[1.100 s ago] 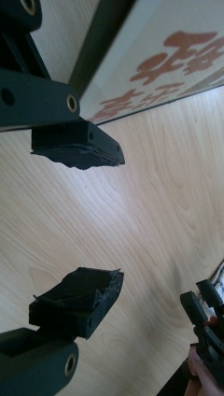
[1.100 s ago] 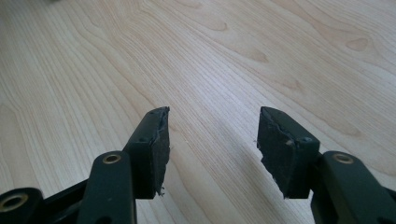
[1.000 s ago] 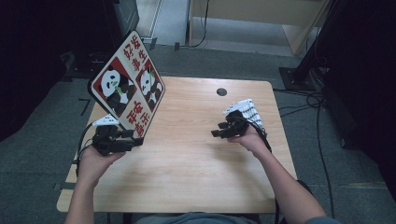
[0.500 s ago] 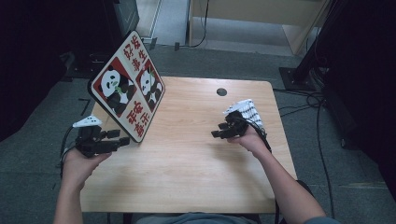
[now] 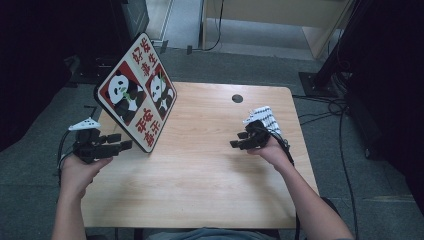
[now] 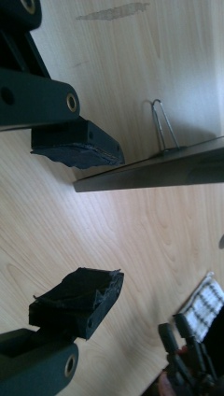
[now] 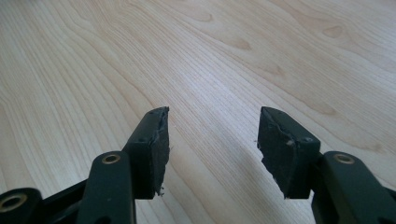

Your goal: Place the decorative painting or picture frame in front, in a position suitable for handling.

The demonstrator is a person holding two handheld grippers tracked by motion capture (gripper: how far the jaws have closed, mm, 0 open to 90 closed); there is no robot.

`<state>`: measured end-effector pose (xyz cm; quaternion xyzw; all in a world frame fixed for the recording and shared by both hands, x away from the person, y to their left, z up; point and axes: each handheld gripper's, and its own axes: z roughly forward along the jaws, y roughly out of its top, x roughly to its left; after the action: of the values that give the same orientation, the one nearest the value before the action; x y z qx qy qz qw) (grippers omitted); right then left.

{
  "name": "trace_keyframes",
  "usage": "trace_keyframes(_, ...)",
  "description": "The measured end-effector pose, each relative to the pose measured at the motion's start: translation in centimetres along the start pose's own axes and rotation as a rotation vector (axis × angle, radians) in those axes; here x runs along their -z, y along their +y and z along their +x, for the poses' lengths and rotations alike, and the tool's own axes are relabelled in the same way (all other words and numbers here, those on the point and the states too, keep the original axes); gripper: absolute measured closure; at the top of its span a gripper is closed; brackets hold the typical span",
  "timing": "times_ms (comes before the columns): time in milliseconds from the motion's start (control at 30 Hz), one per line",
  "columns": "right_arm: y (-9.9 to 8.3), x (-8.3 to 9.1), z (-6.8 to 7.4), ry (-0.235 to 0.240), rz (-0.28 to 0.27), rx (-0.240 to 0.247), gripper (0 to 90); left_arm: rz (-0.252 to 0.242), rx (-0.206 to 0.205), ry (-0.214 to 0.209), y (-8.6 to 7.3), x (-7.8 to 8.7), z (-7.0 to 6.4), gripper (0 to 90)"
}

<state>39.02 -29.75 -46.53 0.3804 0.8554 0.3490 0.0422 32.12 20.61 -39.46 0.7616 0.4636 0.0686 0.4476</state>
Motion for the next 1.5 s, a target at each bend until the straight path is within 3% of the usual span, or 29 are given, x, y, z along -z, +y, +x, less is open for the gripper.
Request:
trace_keyframes(367,-1.2,0.8,-0.2,-0.022,-0.009,-0.007,44.7,0.017,0.011,0.01,1.9,0.0,0.9,38.3)
trace_keyframes(500,-1.3,1.1,-0.4,-0.028,-0.018,-0.014,44.7,0.046,-0.007,0.028,3.2,0.3,0.6,37.5)
trace_keyframes(667,-1.4,1.2,-0.5,-0.029,-0.023,-0.016,44.6,0.025,-0.011,0.037,4.8,1.1,0.7,37.4)
trace_keyframes(700,-1.4,1.2,-0.5,-0.03,-0.021,-0.018,44.6,0.015,-0.012,0.043,5.7,1.5,0.9,37.6)
trace_keyframes(867,-1.4,1.1,-0.4,-0.032,-0.015,-0.016,44.7,0.016,0.018,0.057,7.3,1.8,1.7,37.9)
trace_keyframes(1200,-1.5,1.1,-0.4,-0.036,-0.003,-0.012,44.3,0.044,-0.009,0.079,10.8,1.6,0.9,38.4)
trace_keyframes(1500,-1.6,1.3,-0.6,-0.031,-0.007,-0.015,44.2,0.068,-0.01,0.088,13.4,1.1,1.2,38.6)
